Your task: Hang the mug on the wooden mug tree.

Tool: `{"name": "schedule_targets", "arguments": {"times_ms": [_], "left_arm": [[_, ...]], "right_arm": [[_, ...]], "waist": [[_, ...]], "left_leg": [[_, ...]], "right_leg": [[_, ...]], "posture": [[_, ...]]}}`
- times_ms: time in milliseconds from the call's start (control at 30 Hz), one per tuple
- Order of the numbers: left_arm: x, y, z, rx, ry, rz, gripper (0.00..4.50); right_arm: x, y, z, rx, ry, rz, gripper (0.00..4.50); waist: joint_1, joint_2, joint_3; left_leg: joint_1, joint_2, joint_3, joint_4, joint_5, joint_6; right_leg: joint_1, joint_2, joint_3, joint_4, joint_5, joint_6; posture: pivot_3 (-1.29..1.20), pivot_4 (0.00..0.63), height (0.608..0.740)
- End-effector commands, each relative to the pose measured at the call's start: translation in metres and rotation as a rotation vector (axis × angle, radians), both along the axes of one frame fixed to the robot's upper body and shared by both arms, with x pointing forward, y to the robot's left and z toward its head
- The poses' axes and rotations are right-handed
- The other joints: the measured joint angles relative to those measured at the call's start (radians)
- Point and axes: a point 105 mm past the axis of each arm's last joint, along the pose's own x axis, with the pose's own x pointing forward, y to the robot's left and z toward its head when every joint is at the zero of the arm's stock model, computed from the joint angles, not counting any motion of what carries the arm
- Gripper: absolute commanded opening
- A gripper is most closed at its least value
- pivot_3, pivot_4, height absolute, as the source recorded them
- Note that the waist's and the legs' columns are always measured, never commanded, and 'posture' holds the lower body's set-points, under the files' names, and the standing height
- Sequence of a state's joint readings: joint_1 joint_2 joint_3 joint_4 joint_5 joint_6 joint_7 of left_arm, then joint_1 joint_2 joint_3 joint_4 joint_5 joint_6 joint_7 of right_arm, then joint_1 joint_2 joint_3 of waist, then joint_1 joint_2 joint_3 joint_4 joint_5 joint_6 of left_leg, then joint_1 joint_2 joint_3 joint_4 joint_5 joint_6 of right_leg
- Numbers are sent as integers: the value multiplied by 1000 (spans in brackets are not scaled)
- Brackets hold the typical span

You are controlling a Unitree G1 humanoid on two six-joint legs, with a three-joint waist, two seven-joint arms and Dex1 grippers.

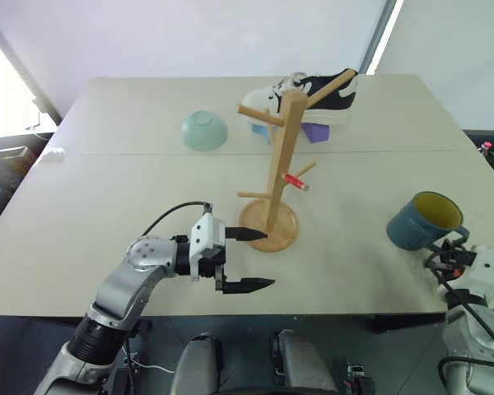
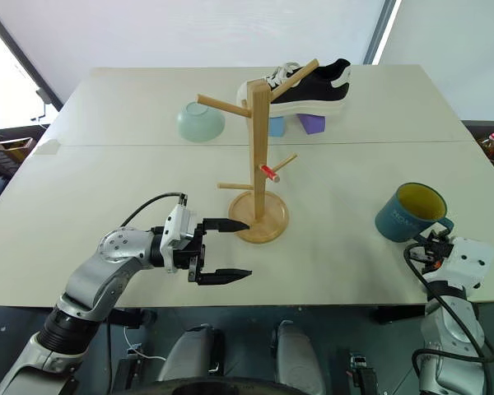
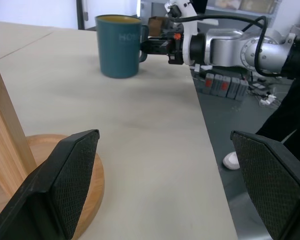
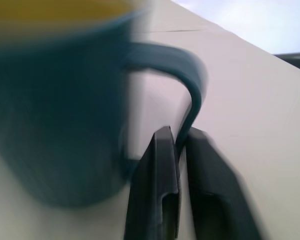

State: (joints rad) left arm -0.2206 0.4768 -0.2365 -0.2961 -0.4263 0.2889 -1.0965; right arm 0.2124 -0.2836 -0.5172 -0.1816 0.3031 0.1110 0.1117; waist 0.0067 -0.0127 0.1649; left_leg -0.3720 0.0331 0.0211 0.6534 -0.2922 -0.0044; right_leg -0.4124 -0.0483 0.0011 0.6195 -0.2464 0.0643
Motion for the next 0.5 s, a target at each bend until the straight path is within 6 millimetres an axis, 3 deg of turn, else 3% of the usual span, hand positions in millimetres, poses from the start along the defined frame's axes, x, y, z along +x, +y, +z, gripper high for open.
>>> {"name": "schedule_targets", "arguments": {"times_ms": [33,167,233,300,400,500], "left_arm": [[-2,0,11,-26,-44,-3,4500],[2,4,10,-23,-42,20,4500],[15,17,6,-21,-27,96,4500],[22,26,4,-13,-21,137,4500],[30,39,3,-6,-17,174,4500],[38,48,4,6,-27,201,4500]], "right_arm": [[2,13,9,-45,-7,73,54],[5,39,18,-178,29,221,54],[1,83,41,-362,30,475,54],[-5,111,53,-477,40,638,54],[-14,144,73,-593,54,832,54],[-14,164,94,-631,23,913,54]], "waist": [[0,0,0],[-3,0,0],[-7,2,-1],[-14,2,-1],[-19,1,0],[-17,-2,1]], "left_leg": [[0,0,0,0,0,0],[0,0,0,0,0,0],[0,0,0,0,0,0],[1,0,0,-1,0,0],[1,1,-1,0,0,0],[0,1,-1,2,0,0]], "right_leg": [[0,0,0,0,0,0],[0,0,0,0,0,0],[0,0,0,0,0,0],[0,1,0,1,0,0],[0,2,0,1,0,1],[0,2,-1,1,0,1]], "posture": [[0,150,740],[0,150,740],[0,150,740],[0,150,740],[0,150,740],[0,150,740]]}}
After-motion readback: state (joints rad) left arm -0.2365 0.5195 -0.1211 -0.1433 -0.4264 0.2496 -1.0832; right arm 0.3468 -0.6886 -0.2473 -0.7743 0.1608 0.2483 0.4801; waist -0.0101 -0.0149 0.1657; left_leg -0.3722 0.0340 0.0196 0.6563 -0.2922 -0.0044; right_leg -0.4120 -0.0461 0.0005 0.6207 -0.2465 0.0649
